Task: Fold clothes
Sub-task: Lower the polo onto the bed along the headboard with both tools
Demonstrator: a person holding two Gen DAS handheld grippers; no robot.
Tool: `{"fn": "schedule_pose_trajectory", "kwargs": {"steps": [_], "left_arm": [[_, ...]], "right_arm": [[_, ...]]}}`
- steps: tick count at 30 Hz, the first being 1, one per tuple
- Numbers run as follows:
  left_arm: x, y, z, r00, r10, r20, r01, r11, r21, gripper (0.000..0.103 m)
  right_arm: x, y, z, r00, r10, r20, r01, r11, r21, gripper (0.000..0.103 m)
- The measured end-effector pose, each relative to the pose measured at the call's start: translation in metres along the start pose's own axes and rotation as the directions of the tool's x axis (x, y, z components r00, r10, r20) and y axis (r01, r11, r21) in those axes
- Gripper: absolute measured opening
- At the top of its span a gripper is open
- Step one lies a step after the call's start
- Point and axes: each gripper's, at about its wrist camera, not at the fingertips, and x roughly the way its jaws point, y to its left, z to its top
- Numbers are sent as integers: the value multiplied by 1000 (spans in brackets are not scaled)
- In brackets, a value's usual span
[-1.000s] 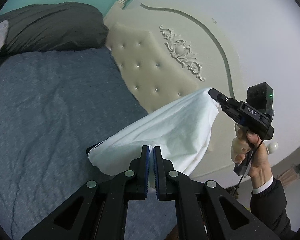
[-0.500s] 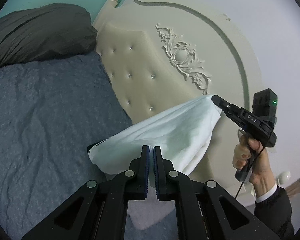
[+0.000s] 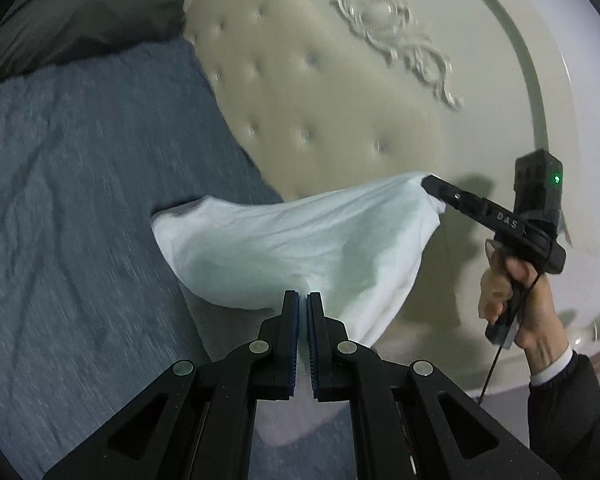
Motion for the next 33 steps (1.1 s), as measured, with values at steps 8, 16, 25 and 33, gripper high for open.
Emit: {"fn": "schedule_pose_trajectory", "kwargs": {"steps": [8,16,25,33], "left_arm": [[18,-5,-56,999,-8,-50,7,1000,-22,5],[36,0,-93,997,12,-79,-15,999,-42,5],[48,0,-123,994,31,-105,-35,999,-35,5],[65,4,-147,989,29,-143,-34,999,-31,4]], "right_arm": [[-12,-11,-58,998,-5,-58,6,1000,6,4],[-24,-29,-110,995,-20,-100,25,998,52,4],[-28,-40,-148,992,-21,-125,33,995,99,4],[-23,-47,-184,987,-32,-155,52,990,129,4]]}}
